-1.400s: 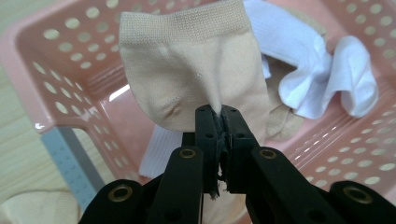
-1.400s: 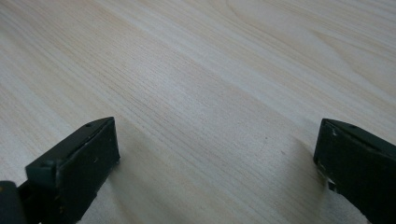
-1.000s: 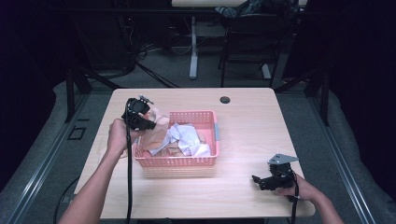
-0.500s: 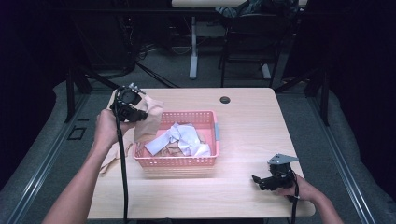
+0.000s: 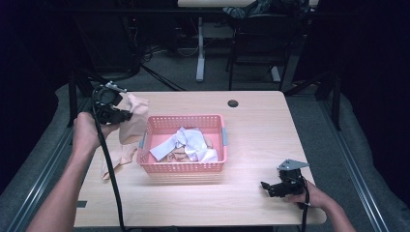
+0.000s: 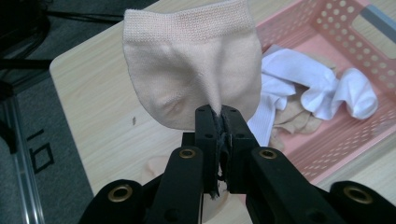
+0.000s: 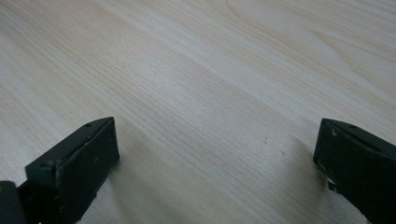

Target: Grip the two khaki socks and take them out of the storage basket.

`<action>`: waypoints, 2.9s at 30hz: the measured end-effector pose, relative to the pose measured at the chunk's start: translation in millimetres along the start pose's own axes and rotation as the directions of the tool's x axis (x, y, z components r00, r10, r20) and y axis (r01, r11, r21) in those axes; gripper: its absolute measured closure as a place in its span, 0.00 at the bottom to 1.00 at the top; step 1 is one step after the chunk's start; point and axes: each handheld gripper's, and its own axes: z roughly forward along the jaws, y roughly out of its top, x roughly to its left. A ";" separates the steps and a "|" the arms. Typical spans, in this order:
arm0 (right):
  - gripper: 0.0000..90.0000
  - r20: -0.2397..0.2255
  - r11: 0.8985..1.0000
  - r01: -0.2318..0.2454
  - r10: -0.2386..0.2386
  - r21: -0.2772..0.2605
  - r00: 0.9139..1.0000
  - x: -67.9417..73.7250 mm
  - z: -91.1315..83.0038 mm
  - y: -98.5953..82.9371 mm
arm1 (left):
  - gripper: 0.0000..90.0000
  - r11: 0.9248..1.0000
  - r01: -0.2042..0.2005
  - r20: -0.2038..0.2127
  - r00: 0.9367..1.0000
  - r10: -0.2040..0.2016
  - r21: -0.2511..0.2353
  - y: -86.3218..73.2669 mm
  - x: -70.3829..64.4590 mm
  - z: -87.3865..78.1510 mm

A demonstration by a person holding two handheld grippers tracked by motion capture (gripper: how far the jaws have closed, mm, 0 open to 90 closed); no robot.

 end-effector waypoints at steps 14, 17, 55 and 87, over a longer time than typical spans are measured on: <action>0.00 0.000 1.000 -0.001 0.001 0.000 1.000 0.1 0.0 0.0 | 0.96 0.996 0.079 -0.031 0.996 -0.078 0.034 -34.9 28.6 -2.7; 0.00 0.000 1.000 -0.001 0.001 0.000 1.000 0.1 0.0 0.0 | 0.96 0.994 0.098 -0.036 0.995 -0.096 0.047 -43.0 34.0 -0.5; 0.00 0.001 1.000 -0.002 0.002 -0.001 1.000 0.3 0.1 -0.1 | 0.77 0.926 0.293 0.044 0.949 -0.312 0.237 -123.5 55.2 116.9; 0.00 0.001 1.000 -0.001 0.001 -0.002 1.000 0.3 0.1 -0.1 | 0.07 0.959 0.270 -0.005 0.963 -0.270 0.092 -181.5 3.3 54.7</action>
